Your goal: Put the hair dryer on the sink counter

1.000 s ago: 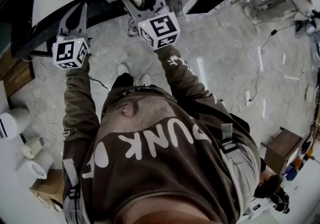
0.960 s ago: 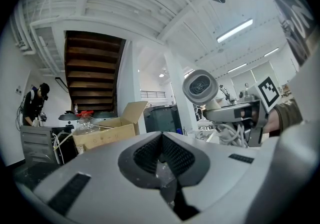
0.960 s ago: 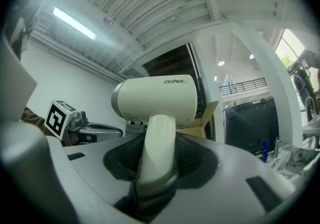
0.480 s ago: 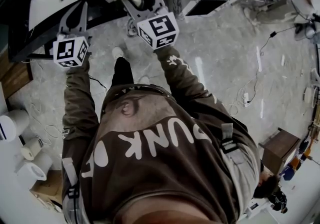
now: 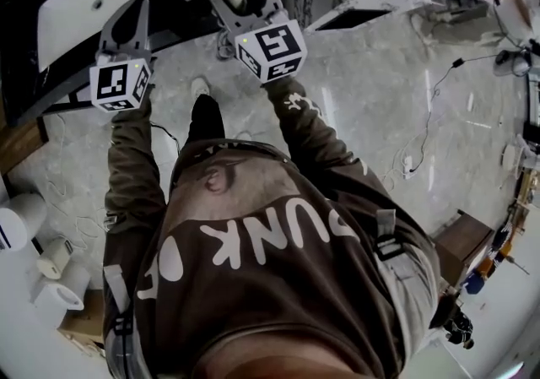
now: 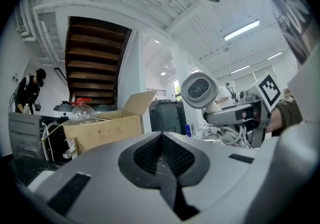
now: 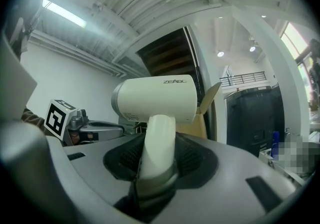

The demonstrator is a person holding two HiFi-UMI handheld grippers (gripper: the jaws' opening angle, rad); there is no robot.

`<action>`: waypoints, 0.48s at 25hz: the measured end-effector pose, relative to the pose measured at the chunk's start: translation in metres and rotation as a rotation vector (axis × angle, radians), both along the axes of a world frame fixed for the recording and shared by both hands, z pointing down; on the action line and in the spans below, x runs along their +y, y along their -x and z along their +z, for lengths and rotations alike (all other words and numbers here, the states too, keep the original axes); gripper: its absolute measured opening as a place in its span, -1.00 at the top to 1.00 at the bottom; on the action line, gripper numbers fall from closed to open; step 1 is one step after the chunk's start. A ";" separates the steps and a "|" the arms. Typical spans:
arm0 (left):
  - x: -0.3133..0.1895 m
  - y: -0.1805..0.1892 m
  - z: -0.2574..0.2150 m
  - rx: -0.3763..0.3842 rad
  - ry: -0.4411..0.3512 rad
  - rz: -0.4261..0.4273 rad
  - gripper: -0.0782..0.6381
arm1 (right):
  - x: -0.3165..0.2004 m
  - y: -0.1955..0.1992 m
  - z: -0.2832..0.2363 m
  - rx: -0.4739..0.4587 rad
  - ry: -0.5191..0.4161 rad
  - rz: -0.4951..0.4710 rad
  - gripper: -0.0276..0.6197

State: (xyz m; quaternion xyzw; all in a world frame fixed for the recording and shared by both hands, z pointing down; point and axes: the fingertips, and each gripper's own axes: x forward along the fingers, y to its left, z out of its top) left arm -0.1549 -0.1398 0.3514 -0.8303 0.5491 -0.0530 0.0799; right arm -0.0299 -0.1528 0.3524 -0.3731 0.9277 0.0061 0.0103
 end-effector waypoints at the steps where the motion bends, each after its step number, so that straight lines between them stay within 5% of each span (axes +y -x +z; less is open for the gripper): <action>1: -0.011 0.005 0.002 0.005 0.004 0.002 0.80 | -0.012 0.005 0.003 0.003 0.012 0.006 0.40; 12: -0.115 0.050 0.048 0.051 0.059 0.046 0.80 | -0.115 0.065 0.040 0.074 0.163 0.059 0.40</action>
